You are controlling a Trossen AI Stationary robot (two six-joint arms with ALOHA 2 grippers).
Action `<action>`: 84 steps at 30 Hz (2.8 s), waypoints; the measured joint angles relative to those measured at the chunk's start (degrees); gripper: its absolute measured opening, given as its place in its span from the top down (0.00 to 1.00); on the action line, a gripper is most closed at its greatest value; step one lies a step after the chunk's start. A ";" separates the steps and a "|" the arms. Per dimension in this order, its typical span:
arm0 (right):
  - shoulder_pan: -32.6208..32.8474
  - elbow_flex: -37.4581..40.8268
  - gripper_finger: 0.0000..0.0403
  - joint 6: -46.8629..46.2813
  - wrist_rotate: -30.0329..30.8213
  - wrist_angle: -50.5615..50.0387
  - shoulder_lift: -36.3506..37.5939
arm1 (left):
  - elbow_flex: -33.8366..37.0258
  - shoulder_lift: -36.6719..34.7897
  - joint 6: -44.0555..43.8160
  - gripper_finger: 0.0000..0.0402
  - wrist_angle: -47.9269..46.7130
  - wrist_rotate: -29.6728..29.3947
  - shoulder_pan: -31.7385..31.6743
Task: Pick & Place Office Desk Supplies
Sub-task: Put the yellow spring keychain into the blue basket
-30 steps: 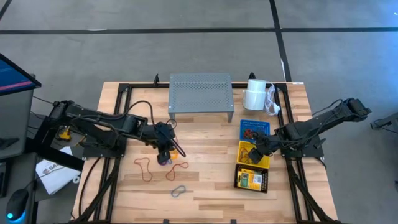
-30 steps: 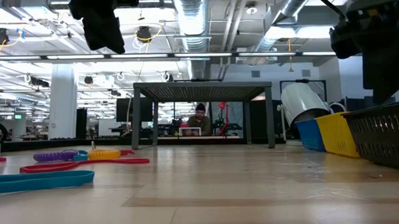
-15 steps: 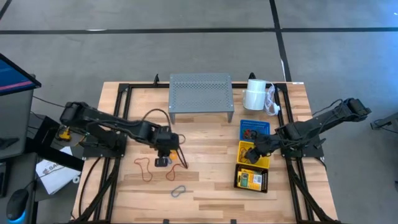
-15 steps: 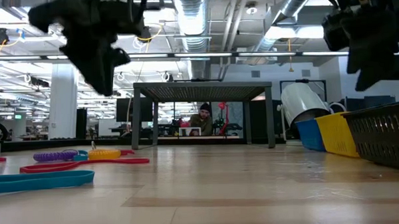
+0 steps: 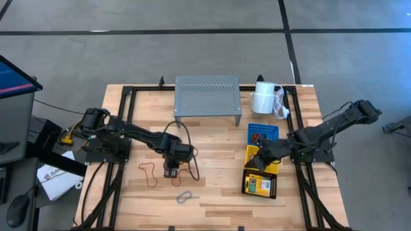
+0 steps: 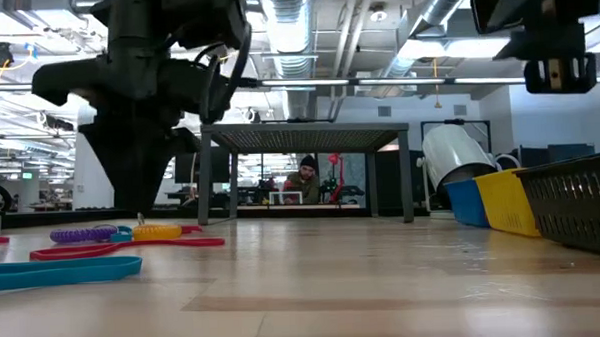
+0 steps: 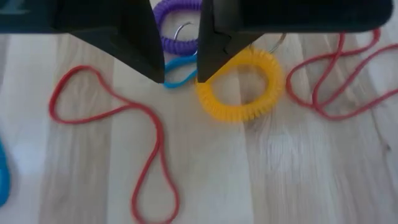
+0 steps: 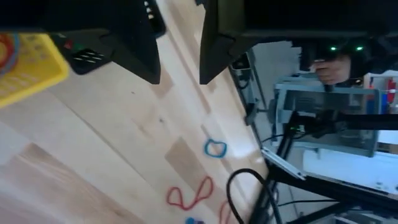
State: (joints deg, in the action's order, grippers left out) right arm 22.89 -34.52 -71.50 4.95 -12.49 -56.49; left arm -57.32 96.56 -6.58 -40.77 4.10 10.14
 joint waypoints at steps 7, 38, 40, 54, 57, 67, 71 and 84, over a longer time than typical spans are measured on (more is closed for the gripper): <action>1.21 0.00 0.76 0.08 1.80 2.63 -0.02 | -0.02 -0.05 0.19 0.60 2.66 -1.54 -0.10; 2.61 -0.04 0.76 1.53 1.73 5.86 -0.02 | 0.00 5.70 -7.35 0.50 5.92 -6.67 -0.03; 2.70 -0.04 0.76 1.53 1.71 5.86 -0.02 | 0.23 4.59 -7.90 0.50 5.12 -7.79 -0.05; 2.70 -0.02 0.76 1.60 1.60 5.69 -0.02 | 0.15 1.24 -10.58 0.47 1.40 -7.22 -0.05; 2.70 -0.02 0.76 1.60 1.60 5.71 -0.02 | 0.15 1.24 -11.73 0.48 -0.22 -7.21 -0.05; 2.70 -0.02 0.76 2.67 1.60 6.34 -0.02 | 2.14 1.91 -13.41 0.47 2.38 -7.02 -0.25; 2.70 0.00 0.76 3.51 1.62 7.43 -0.02 | 4.58 1.95 -16.05 0.48 5.56 -6.86 -0.52; 2.48 0.00 0.76 4.61 1.60 8.70 -0.01 | 5.57 1.89 -21.51 0.73 7.89 -4.41 -4.46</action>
State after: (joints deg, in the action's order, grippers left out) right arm 25.36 -34.52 -66.89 6.55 -3.79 -56.50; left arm -51.75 98.45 -28.09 -32.88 -0.32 5.68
